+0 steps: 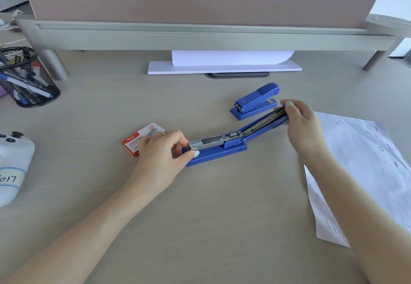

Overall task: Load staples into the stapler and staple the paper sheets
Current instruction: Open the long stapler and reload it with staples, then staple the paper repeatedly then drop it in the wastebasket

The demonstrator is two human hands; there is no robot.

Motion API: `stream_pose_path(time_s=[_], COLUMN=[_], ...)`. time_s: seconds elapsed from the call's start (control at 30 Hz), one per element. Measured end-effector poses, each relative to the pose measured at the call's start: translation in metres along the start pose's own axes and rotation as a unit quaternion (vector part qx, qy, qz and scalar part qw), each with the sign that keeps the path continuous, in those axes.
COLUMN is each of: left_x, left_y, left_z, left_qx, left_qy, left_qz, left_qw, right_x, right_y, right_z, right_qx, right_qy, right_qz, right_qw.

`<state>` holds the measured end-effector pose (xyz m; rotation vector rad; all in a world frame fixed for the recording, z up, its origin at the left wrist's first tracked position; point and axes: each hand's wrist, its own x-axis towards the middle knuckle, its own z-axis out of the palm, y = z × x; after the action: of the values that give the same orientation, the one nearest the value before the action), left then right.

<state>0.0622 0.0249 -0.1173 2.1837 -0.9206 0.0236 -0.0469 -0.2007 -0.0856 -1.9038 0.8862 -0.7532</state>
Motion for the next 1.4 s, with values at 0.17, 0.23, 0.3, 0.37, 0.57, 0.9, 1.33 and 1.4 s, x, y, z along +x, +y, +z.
stream_pose_path(time_s=[0.17, 0.23, 0.3, 0.37, 0.57, 0.9, 1.33, 1.4], left_x=[0.000, -0.001, -0.001, 0.001, 0.005, 0.004, 0.001, 0.003], left_y=[0.000, 0.000, 0.000, -0.002, -0.011, -0.028, -0.025, -0.020], left_z=[0.000, 0.001, 0.001, 0.001, -0.007, -0.019, -0.014, -0.009], left_qx=[0.001, 0.008, 0.024, 0.047, 0.110, 0.112, 0.115, 0.149], left_qy=[0.001, 0.003, 0.009, 0.021, -0.022, -0.061, -0.066, -0.061], left_qz=[-0.002, 0.003, 0.006, -0.004, 0.006, 0.079, 0.143, 0.172], left_qw=[1.000, 1.000, 1.000, 0.999, 0.994, 0.989, 0.981, 0.972], right_x=[-0.022, -0.036, -0.047, -0.051, -0.057, -0.058, -0.082, -0.086], right_y=[-0.044, -0.052, -0.053, -0.051, -0.036, -0.023, -0.032, -0.030], right_z=[0.018, 0.032, 0.043, 0.048, 0.060, 0.069, 0.057, 0.047], right_qx=[0.139, 0.099, 0.058, 0.040, -0.054, -0.122, -0.218, -0.189], right_qy=[-0.061, -0.106, -0.143, -0.167, -0.247, -0.260, -0.102, -0.139], right_qz=[-0.110, -0.155, -0.188, -0.204, -0.282, -0.324, -0.303, -0.296], right_qw=[0.982, 0.977, 0.970, 0.964, 0.926, 0.901, 0.922, 0.926])
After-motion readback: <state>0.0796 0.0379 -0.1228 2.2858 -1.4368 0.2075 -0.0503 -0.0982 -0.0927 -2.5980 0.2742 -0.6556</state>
